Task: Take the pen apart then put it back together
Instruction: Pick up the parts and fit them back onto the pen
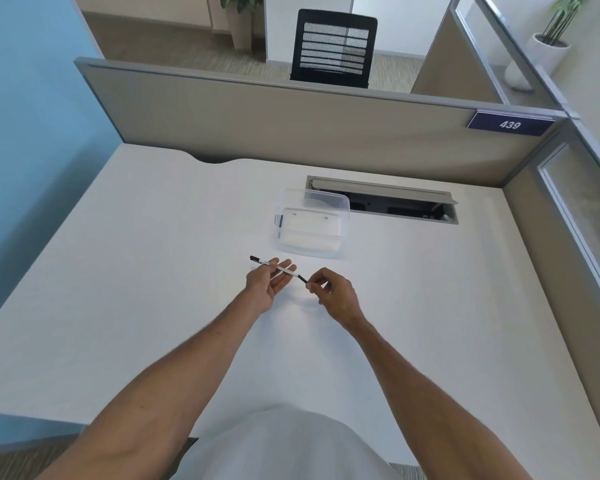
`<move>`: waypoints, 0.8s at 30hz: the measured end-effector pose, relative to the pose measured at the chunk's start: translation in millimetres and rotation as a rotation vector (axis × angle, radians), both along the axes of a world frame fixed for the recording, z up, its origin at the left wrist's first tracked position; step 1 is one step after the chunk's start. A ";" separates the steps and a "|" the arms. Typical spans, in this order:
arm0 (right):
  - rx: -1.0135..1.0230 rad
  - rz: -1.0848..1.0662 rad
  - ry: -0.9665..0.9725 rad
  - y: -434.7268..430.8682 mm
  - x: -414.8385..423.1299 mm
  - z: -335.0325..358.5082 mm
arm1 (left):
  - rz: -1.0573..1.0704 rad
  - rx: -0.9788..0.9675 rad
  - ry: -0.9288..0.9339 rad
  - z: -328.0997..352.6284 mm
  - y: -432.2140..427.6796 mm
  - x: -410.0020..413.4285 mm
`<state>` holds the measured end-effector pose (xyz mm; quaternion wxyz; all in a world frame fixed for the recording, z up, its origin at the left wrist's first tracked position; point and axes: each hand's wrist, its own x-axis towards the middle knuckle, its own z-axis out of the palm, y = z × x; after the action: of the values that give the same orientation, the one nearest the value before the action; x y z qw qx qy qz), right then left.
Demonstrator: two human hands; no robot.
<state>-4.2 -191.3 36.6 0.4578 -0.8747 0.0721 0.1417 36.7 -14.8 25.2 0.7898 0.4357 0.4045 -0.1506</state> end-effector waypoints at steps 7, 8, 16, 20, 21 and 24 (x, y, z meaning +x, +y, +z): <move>-0.133 0.025 -0.054 -2.8 2.2 0.2 | -0.012 -0.001 -0.015 -0.3 -0.9 -1.4; -0.149 0.031 -0.059 -2.6 2.2 1.1 | -0.013 0.005 -0.017 0.1 -0.9 -1.3; -0.236 0.075 -0.088 1.1 3.9 3.4 | -0.012 0.013 -0.042 -0.4 0.2 0.8; -0.239 0.087 -0.089 3.4 5.8 3.7 | -0.046 0.007 -0.046 1.2 -1.5 0.3; -0.238 0.088 -0.086 3.9 6.0 4.4 | -0.050 0.007 -0.049 1.3 -1.7 0.3; -0.229 0.086 -0.081 5.1 7.0 7.0 | -0.055 0.010 -0.059 0.7 -2.3 0.1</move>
<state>2.8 -186.3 43.7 0.3509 -0.9286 0.0320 0.1168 36.8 -17.1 26.0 0.7948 0.4548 0.3697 -0.1575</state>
